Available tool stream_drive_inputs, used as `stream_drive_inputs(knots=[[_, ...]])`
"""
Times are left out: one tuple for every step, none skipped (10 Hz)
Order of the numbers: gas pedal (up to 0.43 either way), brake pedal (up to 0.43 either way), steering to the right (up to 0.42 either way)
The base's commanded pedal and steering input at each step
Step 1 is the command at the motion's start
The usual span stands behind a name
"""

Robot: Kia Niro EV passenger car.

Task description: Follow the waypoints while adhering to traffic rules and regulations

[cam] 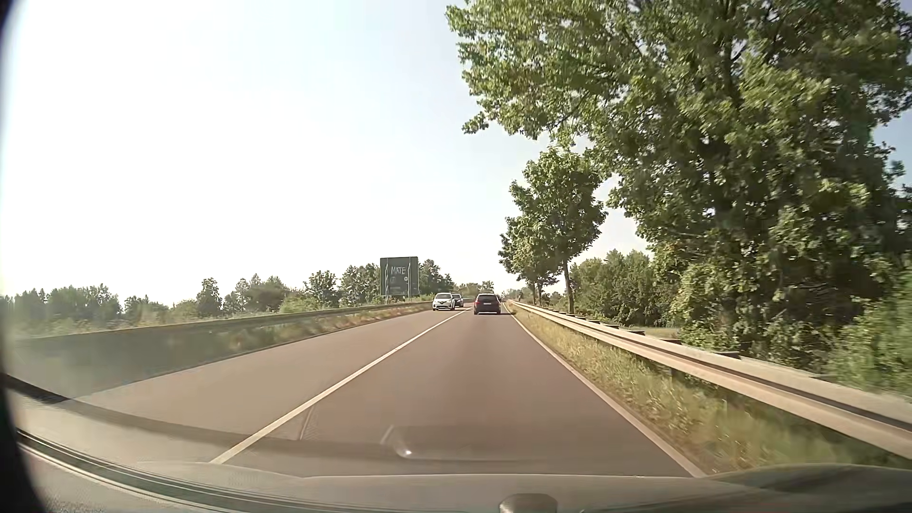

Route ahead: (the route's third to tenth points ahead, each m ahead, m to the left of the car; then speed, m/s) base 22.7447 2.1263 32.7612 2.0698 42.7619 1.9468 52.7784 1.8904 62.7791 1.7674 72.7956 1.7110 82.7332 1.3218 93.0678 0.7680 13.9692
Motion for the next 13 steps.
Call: stream_drive_inputs(knots=[[0.177, 0.018, 0.008], [0.177, 0.018, 0.007], [0.177, 0.018, 0.007], [0.177, 0.018, 0.007], [0.177, 0.018, 0.006], [0.177, 0.018, 0.004], [0.177, 0.018, 0.003], [0.177, 0.018, 0.002], [0.189, 0.018, 0.002], [0.189, 0.018, 0.001], [0.189, 0.018, 0.0], [0.189, 0.012, -0.006], [0.189, 0.018, -0.01]])
